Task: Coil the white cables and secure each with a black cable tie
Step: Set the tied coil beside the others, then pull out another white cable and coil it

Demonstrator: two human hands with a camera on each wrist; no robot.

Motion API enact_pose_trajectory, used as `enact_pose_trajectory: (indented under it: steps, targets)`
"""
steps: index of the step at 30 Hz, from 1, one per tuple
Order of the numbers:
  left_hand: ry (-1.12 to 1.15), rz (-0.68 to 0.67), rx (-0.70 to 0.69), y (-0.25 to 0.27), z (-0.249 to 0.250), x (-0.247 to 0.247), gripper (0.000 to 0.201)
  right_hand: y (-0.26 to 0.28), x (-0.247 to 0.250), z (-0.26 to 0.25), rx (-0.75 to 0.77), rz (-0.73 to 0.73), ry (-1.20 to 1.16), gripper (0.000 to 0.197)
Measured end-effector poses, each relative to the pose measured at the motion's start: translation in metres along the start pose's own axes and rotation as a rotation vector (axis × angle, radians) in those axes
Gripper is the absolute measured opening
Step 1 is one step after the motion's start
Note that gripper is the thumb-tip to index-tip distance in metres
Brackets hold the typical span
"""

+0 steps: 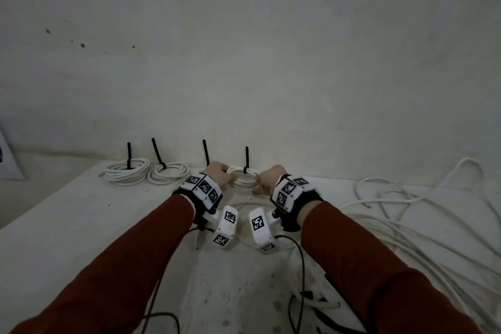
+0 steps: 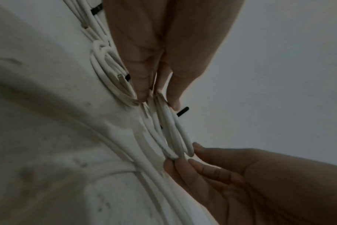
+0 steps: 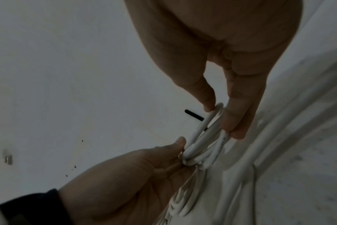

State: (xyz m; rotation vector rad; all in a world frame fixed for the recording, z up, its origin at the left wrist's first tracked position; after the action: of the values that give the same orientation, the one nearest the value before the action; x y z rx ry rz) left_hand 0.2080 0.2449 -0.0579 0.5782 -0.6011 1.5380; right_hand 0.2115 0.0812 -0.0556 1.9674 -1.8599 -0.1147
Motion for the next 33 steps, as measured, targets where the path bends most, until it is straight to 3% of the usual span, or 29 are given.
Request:
enact_pose_trajectory:
  steps: [1, 2, 3, 4, 5, 7, 8, 11, 13, 17, 20, 22, 25, 28, 33]
  targets:
    - [-0.036, -0.029, -0.012, 0.0, 0.001, -0.002, 0.021, 0.0, 0.002, -0.001, 0.011, 0.038, 0.132, 0.03]
    - [-0.09, -0.056, -0.024, 0.0, 0.001, -0.004, 0.03, 0.003, -0.001, 0.001, 0.127, 0.082, 0.518, 0.031]
    - [-0.152, -0.084, -0.029, 0.0, 0.002, -0.007, 0.039, 0.003, -0.001, -0.001, 0.148, 0.127, 0.734, 0.03]
    - [-0.212, -0.099, -0.038, 0.001, 0.004, -0.01, 0.048, 0.002, 0.0, -0.002, 0.12, 0.163, 0.806, 0.027]
    - [-0.273, -0.098, -0.039, 0.0, 0.005, -0.013, 0.057, -0.001, 0.002, -0.002, 0.129, 0.156, 0.765, 0.021]
    - [-0.383, -0.096, -0.043, 0.002, 0.009, -0.017, 0.064, -0.004, 0.006, 0.001, -0.022, 0.049, 0.411, 0.006]
    - [-0.429, -0.101, -0.043, 0.003, 0.011, -0.019, 0.064, -0.002, 0.006, 0.001, 0.006, 0.021, 0.386, 0.006]
    - [-0.521, -0.078, -0.034, 0.006, 0.017, -0.015, 0.063, 0.0, 0.019, -0.004, 0.051, 0.01, 0.52, 0.013]
    - [-0.579, 0.006, -0.065, 0.009, 0.023, -0.01, 0.06, 0.007, 0.027, -0.007, 0.094, -0.009, 0.629, 0.03]
    - [-0.569, 0.164, -0.175, 0.026, 0.047, -0.006, 0.033, 0.036, 0.045, -0.015, 0.251, 0.054, 0.974, 0.043]
    - [-0.559, 0.17, -0.287, 0.045, 0.069, -0.012, 0.022, 0.052, 0.047, 0.005, 0.216, -0.035, 1.311, 0.05]
    - [-0.557, 0.134, -0.354, 0.056, 0.08, -0.02, 0.023, 0.059, 0.048, 0.018, 0.224, -0.059, 1.428, 0.044]
    - [-0.614, 0.036, -0.431, 0.074, 0.094, -0.034, 0.03, 0.076, 0.05, 0.018, 0.304, 0.003, 1.369, 0.023]
    - [-0.695, -0.054, -0.456, 0.085, 0.105, -0.045, 0.033, 0.101, 0.057, -0.001, 0.413, 0.019, 1.193, 0.016]
    - [-0.373, -0.01, -0.588, 0.115, 0.151, -0.017, 0.029, 0.155, 0.092, -0.045, 0.622, 0.034, 0.889, 0.013]
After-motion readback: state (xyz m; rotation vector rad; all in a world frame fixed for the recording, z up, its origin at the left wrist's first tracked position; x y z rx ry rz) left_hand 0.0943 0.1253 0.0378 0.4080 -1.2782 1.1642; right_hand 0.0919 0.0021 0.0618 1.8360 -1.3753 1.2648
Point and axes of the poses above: each hand's wrist, its own y-axis away from the middle knuckle, its own x-axis out of the back of the hand, z = x × y, the point moved 5 cm from there along -y, towards the middle knuckle, and after that the axes turned 5 degrees about -x, right-handed, at the moved point
